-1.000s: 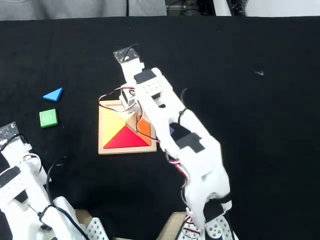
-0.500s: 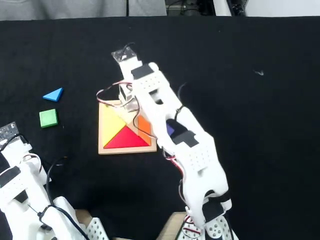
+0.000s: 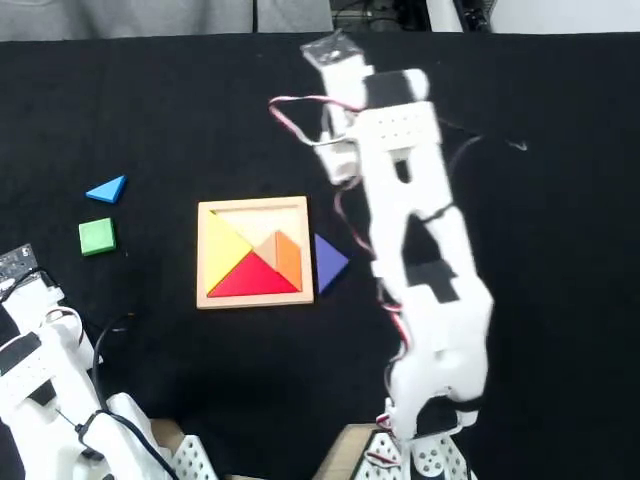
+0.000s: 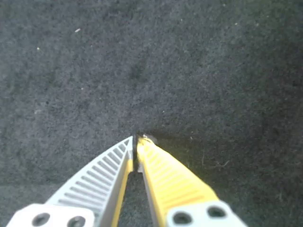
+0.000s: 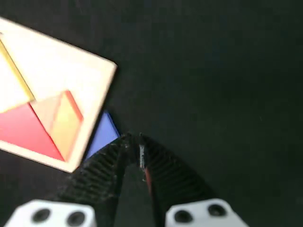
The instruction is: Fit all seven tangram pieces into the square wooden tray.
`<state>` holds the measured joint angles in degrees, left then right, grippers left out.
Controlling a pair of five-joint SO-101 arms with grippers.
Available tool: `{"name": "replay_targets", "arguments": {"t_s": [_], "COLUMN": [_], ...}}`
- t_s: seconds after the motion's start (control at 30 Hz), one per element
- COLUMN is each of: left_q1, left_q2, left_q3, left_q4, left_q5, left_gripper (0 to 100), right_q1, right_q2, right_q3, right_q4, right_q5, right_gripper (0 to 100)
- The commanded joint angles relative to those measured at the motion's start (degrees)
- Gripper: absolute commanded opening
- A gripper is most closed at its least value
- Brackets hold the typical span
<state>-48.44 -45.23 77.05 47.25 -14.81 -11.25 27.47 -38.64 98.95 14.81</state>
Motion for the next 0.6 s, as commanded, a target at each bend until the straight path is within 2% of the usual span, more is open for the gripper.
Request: {"name": "replay_targets", "arguments": {"t_s": [0.0,0.13,0.3,0.4,0.57], "left_q1": [0.4,0.4,0.4,0.4,0.4], "left_q2": [-0.9,-0.9,-0.9,-0.9,-0.9], "left_q3": [-0.2,-0.2,-0.1,-0.1,-0.1], "left_q4": [-0.6,-0.6,-0.6,-0.6,-0.6], "left_q5": [-0.5,-0.5,-0.5,-0.5,-0.5], "left_gripper": [3,3,3,3,3], "right_q1": [3.2,1.6,-5.1,-7.3,-8.1], "right_q2": [-9.6,-18.0,-28.0,-30.0,-25.2], "right_q3": [10.5,33.6,62.5,67.1,62.7], "right_q4": [0.2,-9.3,-33.1,-40.1,-39.9], "right_q5": [4.6,6.1,2.2,-3.4,-14.9], "right_gripper": [1.0,1.0,1.0,1.1,1.0]}}
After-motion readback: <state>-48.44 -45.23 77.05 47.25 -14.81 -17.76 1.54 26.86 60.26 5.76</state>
